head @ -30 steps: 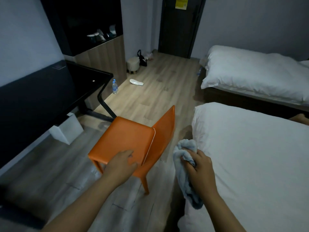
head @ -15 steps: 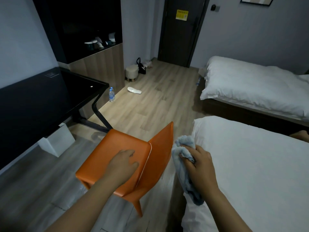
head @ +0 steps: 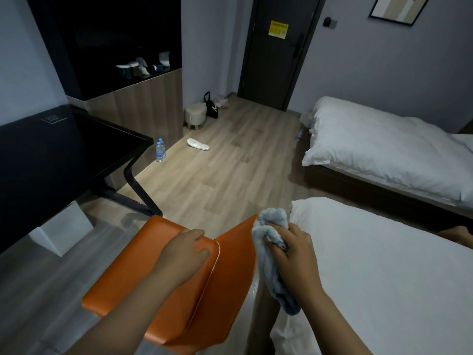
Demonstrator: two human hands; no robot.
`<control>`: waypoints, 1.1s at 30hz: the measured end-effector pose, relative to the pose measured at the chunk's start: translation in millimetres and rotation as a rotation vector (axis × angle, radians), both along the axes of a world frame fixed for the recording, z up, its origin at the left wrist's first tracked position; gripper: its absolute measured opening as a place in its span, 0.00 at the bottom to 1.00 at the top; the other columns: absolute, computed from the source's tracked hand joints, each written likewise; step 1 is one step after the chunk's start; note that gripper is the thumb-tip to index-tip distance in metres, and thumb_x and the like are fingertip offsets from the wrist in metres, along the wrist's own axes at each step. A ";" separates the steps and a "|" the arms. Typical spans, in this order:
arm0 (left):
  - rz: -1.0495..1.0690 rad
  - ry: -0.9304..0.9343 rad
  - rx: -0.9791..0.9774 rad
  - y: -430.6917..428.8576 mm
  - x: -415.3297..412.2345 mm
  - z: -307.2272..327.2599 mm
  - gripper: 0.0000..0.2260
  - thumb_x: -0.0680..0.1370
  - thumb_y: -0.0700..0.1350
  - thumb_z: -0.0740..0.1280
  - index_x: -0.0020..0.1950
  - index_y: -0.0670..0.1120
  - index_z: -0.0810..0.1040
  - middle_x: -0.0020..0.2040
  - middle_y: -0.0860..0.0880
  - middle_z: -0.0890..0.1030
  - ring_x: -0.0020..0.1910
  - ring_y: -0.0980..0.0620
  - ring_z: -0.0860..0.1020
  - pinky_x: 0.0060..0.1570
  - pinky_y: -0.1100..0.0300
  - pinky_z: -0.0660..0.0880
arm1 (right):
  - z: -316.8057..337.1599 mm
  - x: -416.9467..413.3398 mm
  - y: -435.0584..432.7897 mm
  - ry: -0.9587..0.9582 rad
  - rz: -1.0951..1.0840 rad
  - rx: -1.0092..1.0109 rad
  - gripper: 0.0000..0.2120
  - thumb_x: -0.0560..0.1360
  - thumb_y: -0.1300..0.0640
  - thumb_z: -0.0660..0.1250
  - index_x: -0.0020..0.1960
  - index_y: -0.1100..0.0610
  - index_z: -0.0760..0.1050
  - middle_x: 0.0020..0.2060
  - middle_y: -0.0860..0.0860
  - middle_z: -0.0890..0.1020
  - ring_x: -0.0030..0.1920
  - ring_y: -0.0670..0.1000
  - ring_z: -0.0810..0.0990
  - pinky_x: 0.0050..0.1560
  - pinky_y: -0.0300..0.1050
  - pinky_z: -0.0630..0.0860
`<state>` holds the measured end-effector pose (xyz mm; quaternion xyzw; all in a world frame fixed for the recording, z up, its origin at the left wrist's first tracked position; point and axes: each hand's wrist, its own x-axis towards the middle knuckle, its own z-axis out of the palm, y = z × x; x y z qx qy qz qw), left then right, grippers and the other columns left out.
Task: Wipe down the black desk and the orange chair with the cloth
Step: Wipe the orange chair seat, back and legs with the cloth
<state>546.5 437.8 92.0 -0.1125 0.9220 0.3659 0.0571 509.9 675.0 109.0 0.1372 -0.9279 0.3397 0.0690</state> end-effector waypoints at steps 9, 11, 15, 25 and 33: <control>0.083 0.015 0.039 42.3 -91.8 -4.9 0.23 0.79 0.53 0.65 0.73 0.50 0.67 0.68 0.52 0.70 0.62 0.54 0.73 0.59 0.61 0.70 | -11.6 -115.3 24.2 -0.034 0.108 0.004 0.15 0.77 0.52 0.66 0.63 0.46 0.77 0.58 0.49 0.78 0.59 0.54 0.75 0.60 0.55 0.72; 0.108 0.022 0.032 55.5 -114.7 -5.5 0.23 0.78 0.53 0.65 0.73 0.50 0.67 0.67 0.52 0.71 0.62 0.55 0.72 0.60 0.62 0.70 | -10.4 -146.0 33.5 -0.035 0.137 0.017 0.15 0.77 0.52 0.66 0.64 0.46 0.76 0.58 0.50 0.78 0.59 0.54 0.75 0.61 0.55 0.72; 0.178 0.006 0.008 75.7 -148.6 -5.4 0.23 0.79 0.53 0.64 0.72 0.50 0.67 0.67 0.52 0.72 0.63 0.54 0.72 0.61 0.61 0.69 | -8.3 -200.2 45.1 -0.049 0.210 0.043 0.16 0.78 0.52 0.65 0.65 0.48 0.76 0.60 0.51 0.77 0.61 0.54 0.74 0.63 0.53 0.70; 0.394 -0.042 -0.014 58.0 -172.5 3.2 0.22 0.78 0.52 0.65 0.72 0.50 0.68 0.67 0.50 0.72 0.61 0.53 0.75 0.58 0.60 0.73 | -9.6 -260.8 7.8 -0.068 0.388 0.048 0.15 0.78 0.51 0.65 0.64 0.48 0.76 0.61 0.50 0.77 0.62 0.54 0.73 0.64 0.54 0.69; 0.438 -0.082 -0.021 24.5 -169.4 1.6 0.21 0.78 0.52 0.66 0.70 0.49 0.70 0.69 0.46 0.70 0.62 0.48 0.74 0.60 0.55 0.73 | -8.1 -264.7 -37.1 -0.054 0.440 0.031 0.14 0.80 0.51 0.60 0.64 0.48 0.76 0.60 0.44 0.77 0.59 0.49 0.71 0.60 0.47 0.72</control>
